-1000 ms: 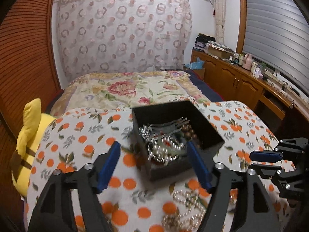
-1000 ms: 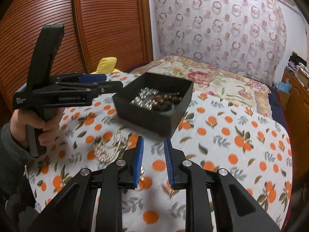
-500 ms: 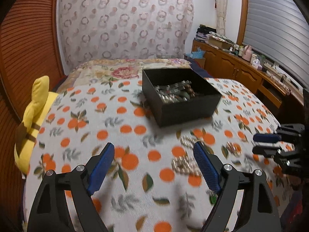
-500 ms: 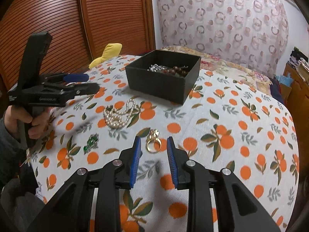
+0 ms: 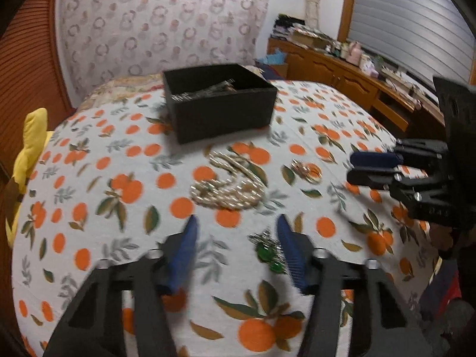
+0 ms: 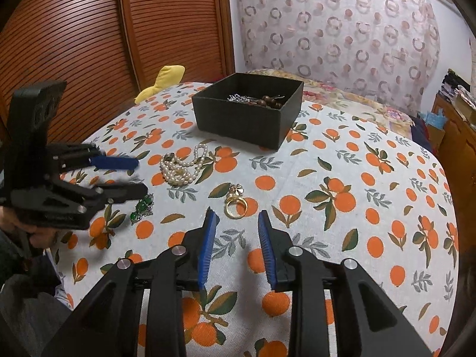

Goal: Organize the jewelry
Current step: 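Grasp the pearl necklace with the left tool while the right tool grasps the gold ring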

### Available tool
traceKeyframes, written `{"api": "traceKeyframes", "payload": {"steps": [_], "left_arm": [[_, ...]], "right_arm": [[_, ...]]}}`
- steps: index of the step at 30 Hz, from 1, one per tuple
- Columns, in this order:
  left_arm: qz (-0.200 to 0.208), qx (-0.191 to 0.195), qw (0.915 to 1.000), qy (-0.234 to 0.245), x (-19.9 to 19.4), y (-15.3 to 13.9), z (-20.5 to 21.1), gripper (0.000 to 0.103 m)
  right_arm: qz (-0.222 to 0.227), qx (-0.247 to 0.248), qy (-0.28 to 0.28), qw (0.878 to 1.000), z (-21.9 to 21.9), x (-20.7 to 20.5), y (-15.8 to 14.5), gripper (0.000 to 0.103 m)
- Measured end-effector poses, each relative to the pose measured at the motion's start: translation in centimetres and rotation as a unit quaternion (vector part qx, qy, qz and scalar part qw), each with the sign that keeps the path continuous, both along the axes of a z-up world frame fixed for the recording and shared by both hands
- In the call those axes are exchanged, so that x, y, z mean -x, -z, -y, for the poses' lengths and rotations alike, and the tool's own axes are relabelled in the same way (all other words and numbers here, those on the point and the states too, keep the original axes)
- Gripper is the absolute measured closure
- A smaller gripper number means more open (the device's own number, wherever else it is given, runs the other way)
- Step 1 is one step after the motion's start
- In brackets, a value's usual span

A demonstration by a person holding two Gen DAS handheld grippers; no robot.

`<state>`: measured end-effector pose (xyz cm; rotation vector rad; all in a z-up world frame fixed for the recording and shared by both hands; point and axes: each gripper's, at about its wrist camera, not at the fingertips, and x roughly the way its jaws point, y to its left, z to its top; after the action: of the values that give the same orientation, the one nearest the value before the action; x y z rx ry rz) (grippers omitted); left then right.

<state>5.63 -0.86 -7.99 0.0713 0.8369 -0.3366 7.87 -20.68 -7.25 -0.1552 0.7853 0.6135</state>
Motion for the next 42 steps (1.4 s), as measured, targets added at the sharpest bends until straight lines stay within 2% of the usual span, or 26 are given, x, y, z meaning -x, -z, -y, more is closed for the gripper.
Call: {"api": "traceKeyframes", "payload": {"steps": [2, 7, 10, 11, 13, 14, 22, 32, 35, 42], "left_arm": [[-0.009, 0.001, 0.9999, 0.007, 0.0, 0.4, 0.4, 0.072], [-0.014, 0.005, 0.9997, 0.021, 0.2, 0.8, 1.2, 0.083], [-0.012, -0.004, 0.9996, 0.025, 0.3, 0.9, 1.6, 0.085], [-0.013, -0.003, 0.9995, 0.028, 0.4, 0.9, 1.6, 0.091], [-0.014, 0.0, 0.9995, 0.028, 0.5, 0.8, 1.4, 0.093], [-0.012, 0.001, 0.9995, 0.029, 0.5, 0.8, 1.4, 0.098], [0.011, 0.02, 0.9997, 0.003, 0.8, -0.6, -0.6, 0.1], [0.035, 0.046, 0.9982, -0.015, 1.1, -2.2, -2.5, 0.1], [0.038, 0.047, 0.9981, -0.017, 1.1, -2.3, -2.6, 0.1], [0.037, 0.047, 0.998, -0.018, 1.0, -2.2, -2.6, 0.1]], "right_arm": [[0.0, 0.0, 0.0, 1.0, 0.0, 0.0, 0.0, 0.071], [-0.001, 0.002, -0.001, 1.0, -0.1, -0.2, 0.0, 0.071], [-0.003, 0.003, -0.003, 1.0, -0.4, -0.4, 0.1, 0.071], [-0.002, 0.003, -0.004, 1.0, -0.6, -0.4, 0.1, 0.071], [-0.003, 0.002, -0.007, 1.0, -0.8, -0.5, 0.1, 0.071], [-0.003, 0.002, -0.008, 1.0, -1.0, -0.6, 0.1, 0.071], [-0.006, 0.012, -0.023, 1.0, -2.3, -1.0, 0.5, 0.071], [-0.018, 0.054, -0.041, 0.998, -3.7, -2.3, 2.1, 0.071], [-0.013, 0.061, -0.039, 0.997, -3.9, -2.7, 2.1, 0.08], [-0.005, 0.074, -0.053, 0.996, -4.4, -2.6, 1.9, 0.084]]}}
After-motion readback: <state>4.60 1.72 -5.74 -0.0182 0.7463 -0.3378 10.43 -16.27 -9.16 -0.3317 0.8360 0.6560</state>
